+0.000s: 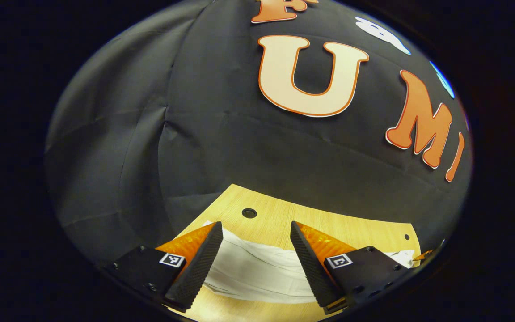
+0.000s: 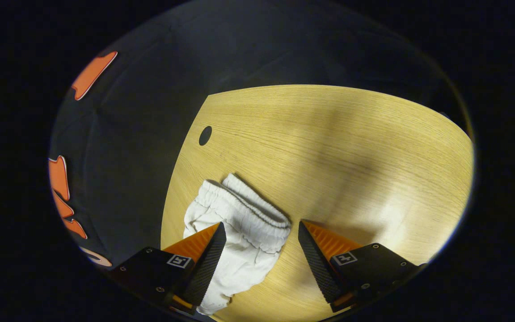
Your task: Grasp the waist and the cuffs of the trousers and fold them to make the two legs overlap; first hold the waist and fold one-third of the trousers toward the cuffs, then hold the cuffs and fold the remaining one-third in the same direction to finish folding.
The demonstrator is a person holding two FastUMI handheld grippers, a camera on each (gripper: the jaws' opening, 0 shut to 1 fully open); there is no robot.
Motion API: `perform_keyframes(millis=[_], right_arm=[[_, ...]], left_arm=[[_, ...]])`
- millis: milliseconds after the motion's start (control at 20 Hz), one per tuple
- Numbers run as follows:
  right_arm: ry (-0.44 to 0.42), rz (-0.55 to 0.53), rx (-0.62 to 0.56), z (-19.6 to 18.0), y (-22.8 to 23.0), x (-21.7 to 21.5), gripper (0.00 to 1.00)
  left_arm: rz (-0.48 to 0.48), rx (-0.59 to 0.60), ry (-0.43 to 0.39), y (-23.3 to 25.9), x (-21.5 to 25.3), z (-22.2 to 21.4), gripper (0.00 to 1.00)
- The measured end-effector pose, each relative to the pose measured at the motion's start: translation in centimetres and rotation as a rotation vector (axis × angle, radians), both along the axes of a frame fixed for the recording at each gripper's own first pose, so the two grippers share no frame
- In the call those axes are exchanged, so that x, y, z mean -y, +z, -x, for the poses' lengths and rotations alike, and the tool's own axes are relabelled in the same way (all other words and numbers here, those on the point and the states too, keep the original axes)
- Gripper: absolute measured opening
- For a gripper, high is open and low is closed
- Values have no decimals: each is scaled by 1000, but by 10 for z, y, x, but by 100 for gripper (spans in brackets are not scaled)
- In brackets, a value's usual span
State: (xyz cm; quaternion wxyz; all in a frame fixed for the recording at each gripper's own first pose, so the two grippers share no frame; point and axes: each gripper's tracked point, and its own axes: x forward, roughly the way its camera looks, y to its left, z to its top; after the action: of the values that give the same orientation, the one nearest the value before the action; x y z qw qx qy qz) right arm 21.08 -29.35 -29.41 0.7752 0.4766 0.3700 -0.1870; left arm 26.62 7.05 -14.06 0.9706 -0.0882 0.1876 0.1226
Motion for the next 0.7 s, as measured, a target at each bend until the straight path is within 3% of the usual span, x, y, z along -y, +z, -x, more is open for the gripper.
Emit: perform_keyframes(millis=[150,250,350,500,600,700], right_arm=[[-4,3,-15,-2,-6,4,89],[4,23,-31,0,-11,6,60],[9,28,-41,0,-13,9,50],[21,23,-37,-2,-15,6,22],[21,40,-36,-3,-14,7,9],[27,71,-31,-2,-12,9,3]], left_arm=[[9,-19,1,-5,4,1,100],[15,-22,5,-7,4,1,99],[13,-26,10,-9,6,1,99],[6,-31,24,-11,6,1,100],[21,-36,33,-12,7,2,100],[31,-33,38,-11,6,1,100]])
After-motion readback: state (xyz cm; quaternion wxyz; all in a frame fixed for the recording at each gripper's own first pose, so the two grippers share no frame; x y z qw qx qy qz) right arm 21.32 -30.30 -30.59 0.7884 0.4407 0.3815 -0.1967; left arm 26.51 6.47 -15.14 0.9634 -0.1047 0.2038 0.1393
